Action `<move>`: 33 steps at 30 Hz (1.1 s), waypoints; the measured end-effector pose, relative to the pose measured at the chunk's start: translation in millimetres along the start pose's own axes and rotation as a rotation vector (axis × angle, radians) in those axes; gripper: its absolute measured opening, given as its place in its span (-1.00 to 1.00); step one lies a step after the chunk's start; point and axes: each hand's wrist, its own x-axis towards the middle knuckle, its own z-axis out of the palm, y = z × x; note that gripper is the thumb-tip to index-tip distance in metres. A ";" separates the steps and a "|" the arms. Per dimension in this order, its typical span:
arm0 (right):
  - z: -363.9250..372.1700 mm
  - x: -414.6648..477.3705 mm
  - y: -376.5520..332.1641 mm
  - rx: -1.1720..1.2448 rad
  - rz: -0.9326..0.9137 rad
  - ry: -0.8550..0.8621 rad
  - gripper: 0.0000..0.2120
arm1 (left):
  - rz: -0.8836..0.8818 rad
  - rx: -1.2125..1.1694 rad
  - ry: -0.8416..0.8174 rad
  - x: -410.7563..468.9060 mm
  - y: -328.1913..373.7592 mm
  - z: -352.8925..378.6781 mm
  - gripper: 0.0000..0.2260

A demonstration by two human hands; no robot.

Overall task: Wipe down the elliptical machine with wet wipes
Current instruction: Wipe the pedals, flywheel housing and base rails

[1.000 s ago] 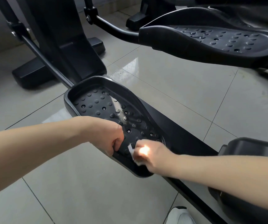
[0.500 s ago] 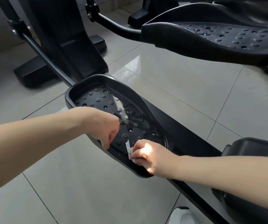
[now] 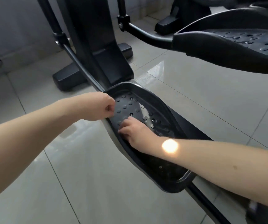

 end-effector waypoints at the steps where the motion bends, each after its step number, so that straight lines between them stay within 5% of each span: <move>1: 2.6 19.2 0.2 -0.027 -0.005 0.006 -0.84 | -0.034 0.001 0.049 0.5 -7.3 1.6 -0.91; 6: -3.0 24.4 7.2 -0.142 -0.092 0.009 -0.78 | -0.130 -0.158 0.188 3.6 -34.7 12.7 -0.91; 12: -21.1 -56.4 14.7 -0.271 -0.224 -0.211 -0.49 | -0.152 -0.302 0.293 12.8 -39.1 26.9 -0.91; 20: -9.3 26.3 25.2 -0.391 -0.234 -0.233 -0.45 | -0.170 -0.378 0.356 20.9 -44.9 33.7 -0.92; 24: -6.6 63.8 29.5 -0.381 -0.086 -0.081 -0.60 | -0.185 -0.394 0.362 19.4 -46.0 33.7 -0.93; 27: -8.8 69.7 20.3 -0.105 0.104 0.144 -0.77 | -0.197 -0.406 0.351 19.2 -46.3 33.2 -0.92; 33: -49.6 70.3 14.7 0.438 0.584 0.216 -0.87 | -0.117 -0.475 0.355 21.1 -46.0 29.1 -0.83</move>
